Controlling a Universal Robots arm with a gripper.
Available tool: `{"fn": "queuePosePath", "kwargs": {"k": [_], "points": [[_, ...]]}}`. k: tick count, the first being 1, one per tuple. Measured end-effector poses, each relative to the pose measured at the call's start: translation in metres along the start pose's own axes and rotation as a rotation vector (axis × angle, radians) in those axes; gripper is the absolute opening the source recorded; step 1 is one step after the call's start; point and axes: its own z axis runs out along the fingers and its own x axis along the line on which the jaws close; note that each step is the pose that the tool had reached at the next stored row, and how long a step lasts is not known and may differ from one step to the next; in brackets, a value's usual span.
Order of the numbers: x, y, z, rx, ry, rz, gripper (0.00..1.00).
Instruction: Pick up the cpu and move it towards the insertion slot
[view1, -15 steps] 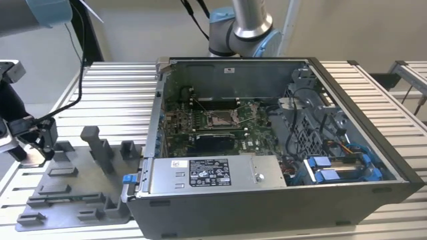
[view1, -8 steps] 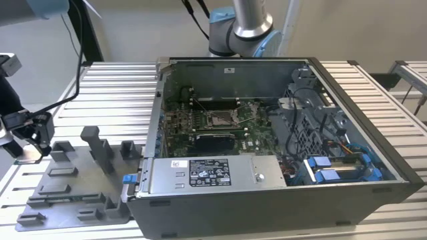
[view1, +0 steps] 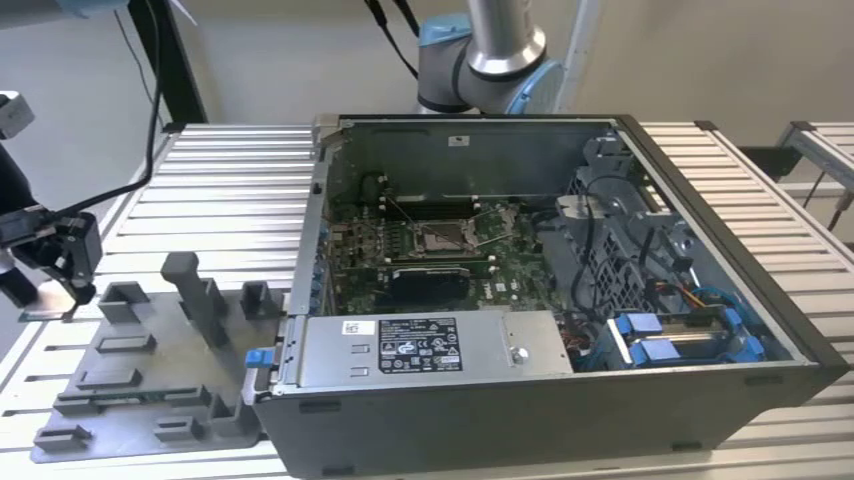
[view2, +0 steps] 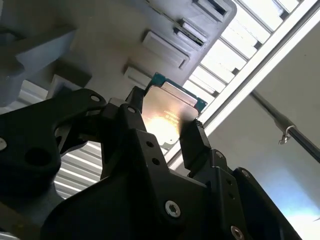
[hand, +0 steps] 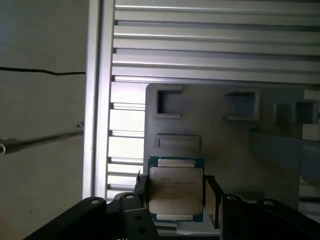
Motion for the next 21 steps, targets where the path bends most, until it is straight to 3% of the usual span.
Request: {"fn": "queuePosePath", "kwargs": {"k": [8, 21], "points": [[0.0005, 0.0006, -0.017, 0.0, 0.0007, 0.0, 0.0], [0.0012, 0.0015, -0.0395, 0.0, 0.0021, 0.0, 0.0]]}}
